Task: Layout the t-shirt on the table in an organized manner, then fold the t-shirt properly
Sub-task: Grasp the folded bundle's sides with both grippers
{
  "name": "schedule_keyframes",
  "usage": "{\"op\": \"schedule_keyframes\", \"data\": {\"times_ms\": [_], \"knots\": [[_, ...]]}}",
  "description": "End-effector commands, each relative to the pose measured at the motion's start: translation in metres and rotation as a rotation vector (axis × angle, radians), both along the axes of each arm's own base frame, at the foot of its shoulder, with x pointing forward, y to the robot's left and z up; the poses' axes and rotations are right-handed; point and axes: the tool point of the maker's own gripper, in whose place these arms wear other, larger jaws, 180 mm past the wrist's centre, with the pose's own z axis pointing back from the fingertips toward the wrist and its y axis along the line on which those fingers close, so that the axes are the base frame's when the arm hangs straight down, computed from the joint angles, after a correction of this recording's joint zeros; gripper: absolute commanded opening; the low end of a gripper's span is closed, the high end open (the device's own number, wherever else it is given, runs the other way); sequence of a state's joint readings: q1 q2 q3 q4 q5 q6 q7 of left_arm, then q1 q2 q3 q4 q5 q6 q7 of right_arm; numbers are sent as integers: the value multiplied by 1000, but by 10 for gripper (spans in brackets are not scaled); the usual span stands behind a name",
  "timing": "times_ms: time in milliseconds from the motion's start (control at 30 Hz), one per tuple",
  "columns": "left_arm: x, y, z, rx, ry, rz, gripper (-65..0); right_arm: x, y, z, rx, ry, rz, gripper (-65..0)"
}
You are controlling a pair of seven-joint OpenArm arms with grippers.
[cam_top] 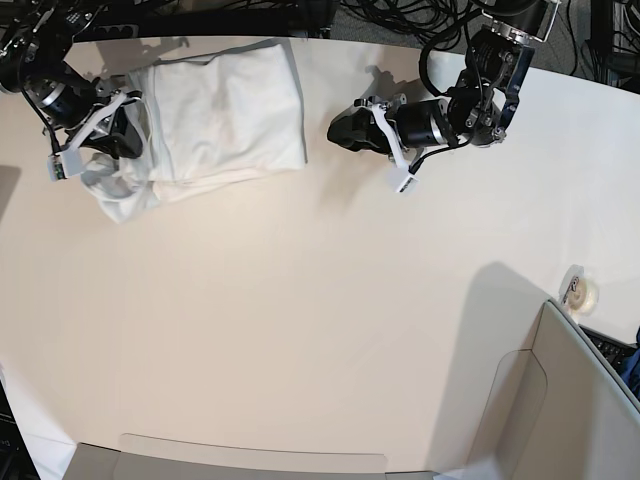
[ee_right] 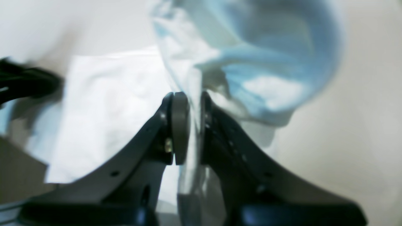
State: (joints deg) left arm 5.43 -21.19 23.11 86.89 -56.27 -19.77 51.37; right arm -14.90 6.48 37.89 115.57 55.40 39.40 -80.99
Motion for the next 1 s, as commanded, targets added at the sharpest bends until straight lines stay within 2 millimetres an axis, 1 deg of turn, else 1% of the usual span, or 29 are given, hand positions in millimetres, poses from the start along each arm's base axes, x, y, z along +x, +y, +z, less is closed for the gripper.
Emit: {"op": "schedule_keyframes", "data": {"times_ms": [0, 67, 133, 267, 400, 467, 600, 700, 800, 900, 967], "knots": [[-17, 14, -24, 135, 52, -35, -518, 5, 7, 10, -5, -43, 37, -650], [-18, 13, -26, 148, 50, -44, -518, 6, 20, 8, 8, -40, 79, -650], [-19, 7, -26, 139, 50, -46, -518, 9, 29, 9, 16, -47, 105, -650], [-21, 7, -28, 155, 52, -57, -518, 14, 51, 12, 39, -59, 177, -650], [-21, 4, -27, 148, 53, -57, -518, 20, 81, 15, 63, -74, 276, -650], [-21, 3, -27, 145, 53, -56, -518, 22, 101, 17, 77, -84, 342, -650], [-21, 4, -27, 147, 55, -54, -518, 21, 141, 22, 125, -98, 452, -650], [-19, 4, -27, 147, 51, -51, -518, 15, 160, 18, 146, -69, 489, -650], [-18, 5, -26, 147, 49, -49, -518, 9, 168, 8, 123, -17, 501, -650], [-17, 5, -26, 149, 48, -49, -518, 7, 163, -1, 57, 9, 517, -650], [-17, 5, -26, 149, 48, -49, -518, 6, 156, -7, 14, 26, 511, -650]]}}
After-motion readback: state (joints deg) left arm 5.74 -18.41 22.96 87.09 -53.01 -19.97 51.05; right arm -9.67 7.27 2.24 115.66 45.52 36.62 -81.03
